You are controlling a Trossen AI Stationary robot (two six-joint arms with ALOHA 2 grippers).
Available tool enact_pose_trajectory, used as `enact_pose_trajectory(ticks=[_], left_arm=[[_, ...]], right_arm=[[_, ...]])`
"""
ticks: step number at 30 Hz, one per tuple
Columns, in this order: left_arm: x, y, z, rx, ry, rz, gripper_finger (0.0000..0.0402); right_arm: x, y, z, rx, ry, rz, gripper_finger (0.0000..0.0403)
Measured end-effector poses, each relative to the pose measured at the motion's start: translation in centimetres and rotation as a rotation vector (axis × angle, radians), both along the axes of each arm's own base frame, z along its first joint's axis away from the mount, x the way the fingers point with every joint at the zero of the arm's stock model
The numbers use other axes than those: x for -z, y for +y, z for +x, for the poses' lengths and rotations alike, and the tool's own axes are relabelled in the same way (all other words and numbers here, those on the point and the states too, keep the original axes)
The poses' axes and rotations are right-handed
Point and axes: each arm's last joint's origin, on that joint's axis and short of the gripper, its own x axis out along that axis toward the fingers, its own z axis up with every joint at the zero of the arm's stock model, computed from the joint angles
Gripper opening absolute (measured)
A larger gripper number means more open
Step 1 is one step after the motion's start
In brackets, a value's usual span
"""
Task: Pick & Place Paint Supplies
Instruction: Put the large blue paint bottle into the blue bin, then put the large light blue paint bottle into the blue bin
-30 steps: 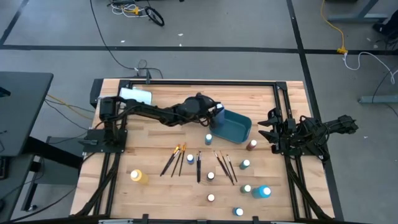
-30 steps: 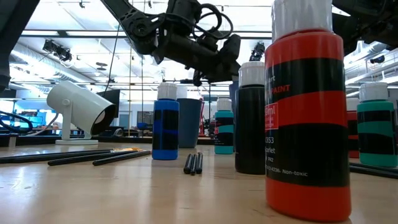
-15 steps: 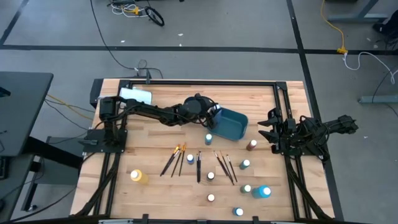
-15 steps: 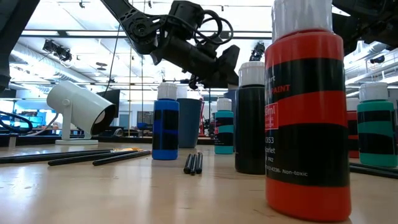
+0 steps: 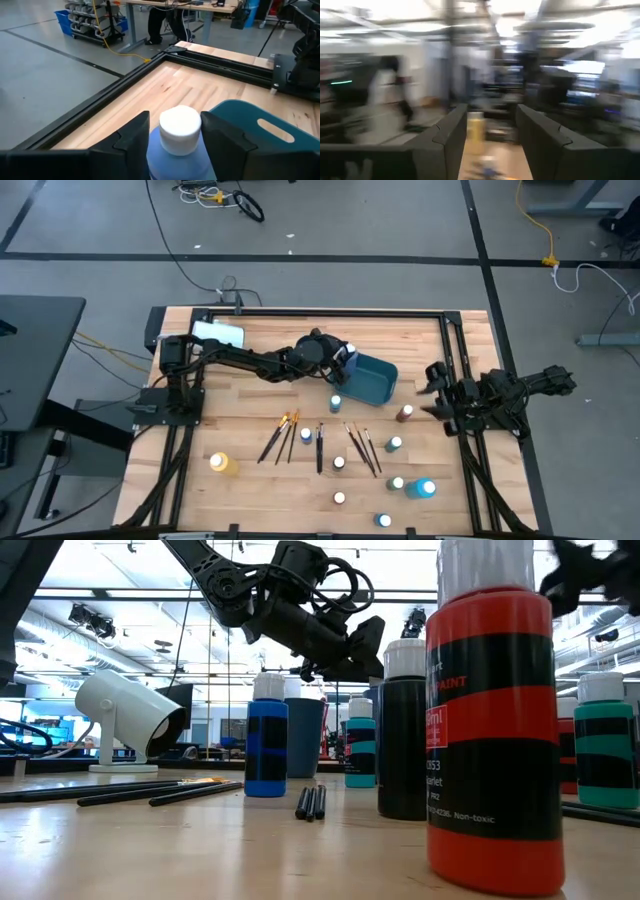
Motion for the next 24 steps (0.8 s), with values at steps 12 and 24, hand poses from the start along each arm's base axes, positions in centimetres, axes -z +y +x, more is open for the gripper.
enact_pose_trajectory(ticks=[12,24], left_arm=[[-1.9,-1.7,0.3,0.063,-0.092,0.119,0.0192],[-3.0,-2.5,0.1,0.068,-0.108,0.141,0.0192]], right_arm=[[1.1,1.4,-0.5,-0.551,0.146,-0.05,0.0174],[0.9,2.4,0.1,-0.652,0.158,-0.045,0.0174]])
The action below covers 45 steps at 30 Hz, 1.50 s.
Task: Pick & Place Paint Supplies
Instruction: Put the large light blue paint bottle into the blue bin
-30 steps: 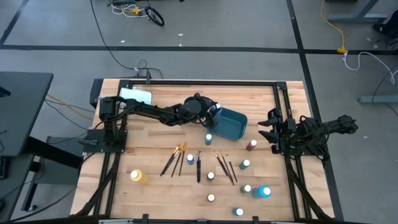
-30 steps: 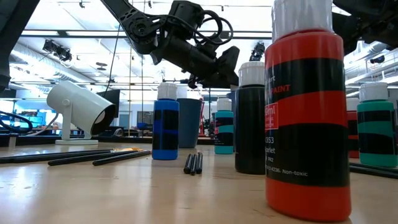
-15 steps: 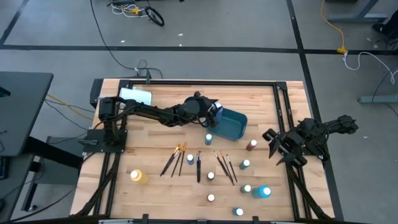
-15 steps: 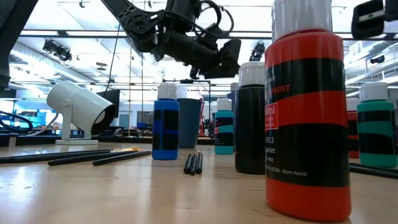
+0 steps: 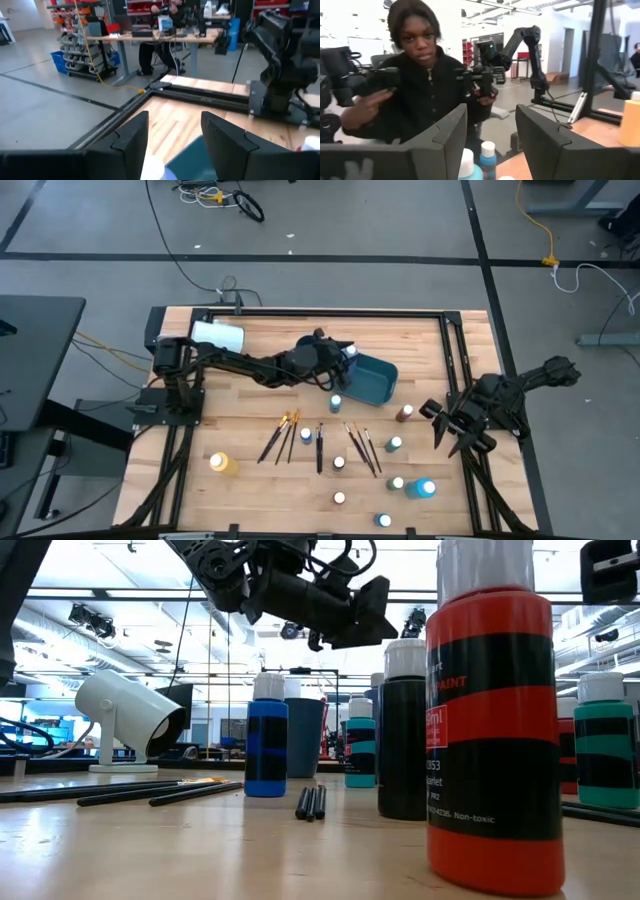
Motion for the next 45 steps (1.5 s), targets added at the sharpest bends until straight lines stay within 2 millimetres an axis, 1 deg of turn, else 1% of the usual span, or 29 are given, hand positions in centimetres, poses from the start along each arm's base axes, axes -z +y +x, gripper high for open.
enact_pose_trajectory(ticks=[7,13,20,25,30,36,41,45], left_arm=[[-0.7,0.0,-0.2,0.0,-0.016,0.003,0.0192],[-0.8,0.0,-0.2,0.0,-0.019,0.01,0.0192],[-0.8,0.0,-0.2,-0.001,-0.031,-0.001,0.0192],[-0.9,0.0,-0.2,-0.002,-0.047,-0.009,0.0192],[-1.3,0.0,-0.2,-0.001,-0.083,-0.012,0.0192],[-1.4,-0.1,-0.2,0.032,-0.099,-0.021,0.0192],[-1.4,-0.2,-0.1,0.077,-0.109,-0.043,0.0192],[-1.4,-0.2,-0.1,0.08,-0.111,-0.043,0.0192]], right_arm=[[-0.2,1.2,0.6,-0.076,-0.023,0.004,0.0174],[0.5,2.7,1.4,-0.086,0.061,0.013,0.0174],[1.1,4.8,1.9,-0.169,0.068,0.009,0.0174],[1.3,6.6,3.3,-0.13,0.144,-0.037,0.0174],[1.9,8.3,4.5,-0.206,0.191,-0.111,0.0174],[2.5,9.0,5.1,-0.223,0.17,-0.164,0.0174],[2.5,9.1,5.1,-0.222,0.162,-0.161,0.0174],[2.4,9.0,5.0,-0.237,0.12,-0.156,0.0174]])
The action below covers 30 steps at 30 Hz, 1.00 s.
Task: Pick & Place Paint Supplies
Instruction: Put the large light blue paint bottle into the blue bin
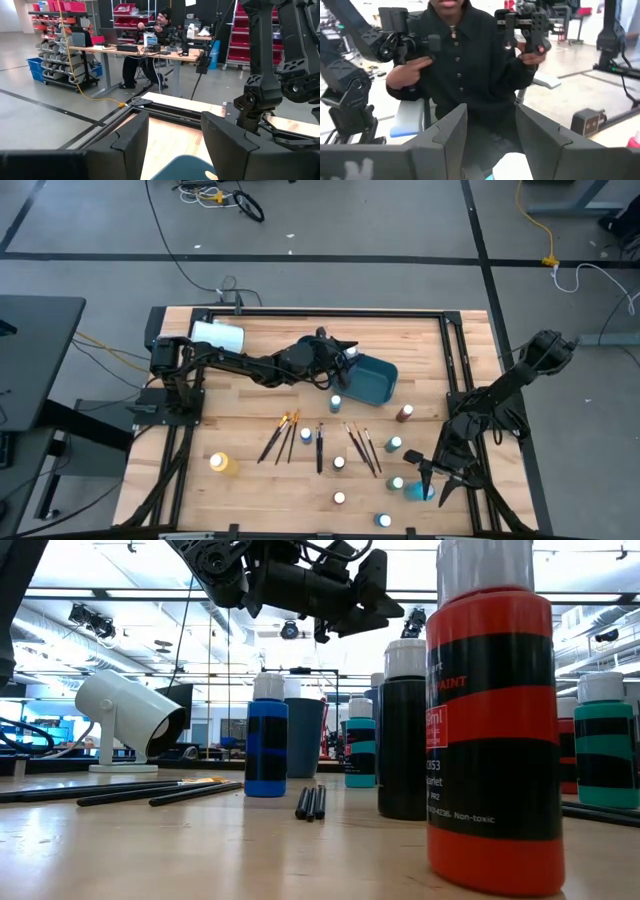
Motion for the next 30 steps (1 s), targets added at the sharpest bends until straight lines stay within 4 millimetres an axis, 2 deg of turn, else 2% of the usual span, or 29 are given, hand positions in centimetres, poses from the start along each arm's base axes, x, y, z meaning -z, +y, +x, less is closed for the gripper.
enact_pose_trajectory(ticks=[9,16,22,30], left_arm=[[0.0,0.0,0.0,0.0,-0.002,0.0,0.0192],[0.0,0.0,0.0,0.0,-0.002,0.0,0.0192],[0.0,0.0,0.0,0.0,-0.001,0.0,0.0192],[0.0,0.0,0.0,0.0,-0.001,0.0,0.0192]], right_arm=[[0.2,-0.2,0.3,0.124,-0.061,-0.053,0.0174],[0.8,-0.2,0.3,0.114,0.029,-0.072,0.0174],[0.6,-0.2,0.3,0.112,-0.008,-0.075,0.0174],[1.2,-0.2,0.3,0.111,0.059,-0.106,0.0168]])
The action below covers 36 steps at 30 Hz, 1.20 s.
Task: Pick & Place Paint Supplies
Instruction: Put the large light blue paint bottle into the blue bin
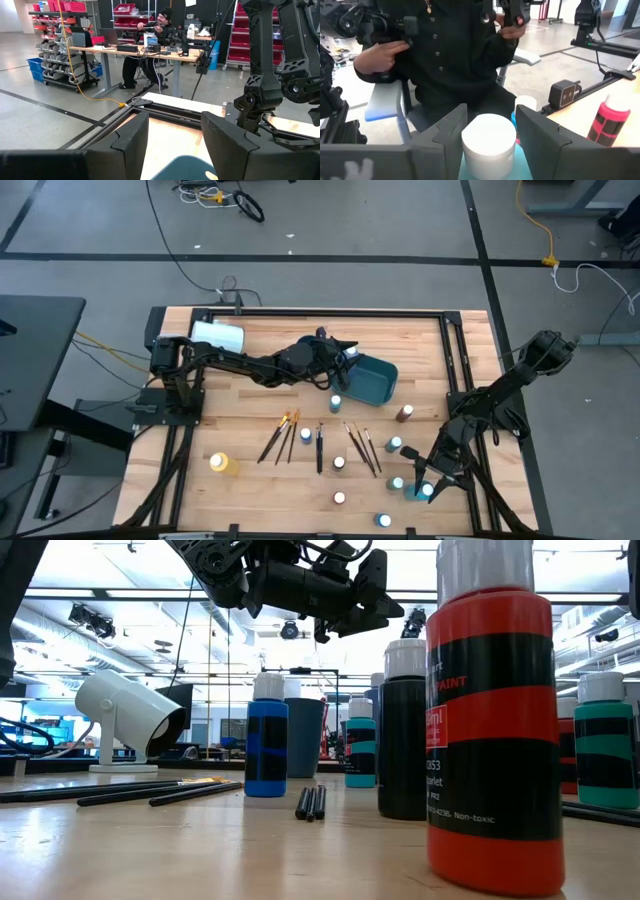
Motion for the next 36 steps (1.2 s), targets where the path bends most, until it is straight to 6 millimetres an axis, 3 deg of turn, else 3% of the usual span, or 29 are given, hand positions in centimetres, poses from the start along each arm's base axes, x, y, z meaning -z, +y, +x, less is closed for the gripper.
enact_pose_trajectory(ticks=[7,10,19,27,32,36], left_arm=[[-0.1,-0.1,0.0,0.014,0.0,0.0,0.0192],[-0.5,-0.3,-0.1,0.056,-0.015,0.007,0.0192],[-4.9,-1.6,-1.9,0.175,-0.08,0.119,0.0192],[-7.6,-2.8,-3.5,0.2,-0.078,0.237,0.0192],[-7.6,-3.2,-3.7,0.212,-0.062,0.251,0.0192],[-7.4,-3.5,-3.6,0.218,-0.024,0.276,0.0192]], right_arm=[[0.0,0.0,0.0,0.0,-0.001,-0.005,0.0117],[0.0,0.0,0.0,0.0,-0.003,-0.001,0.0113],[-1.5,-0.4,0.0,0.026,0.11,0.185,0.0125],[-5.0,-2.8,-0.3,0.079,-0.129,0.279,0.0112],[-7.7,-4.9,-1.0,0.147,-0.3,0.35,0.0112],[-10.9,-6.3,-1.4,0.237,-0.552,0.321,0.0112]])
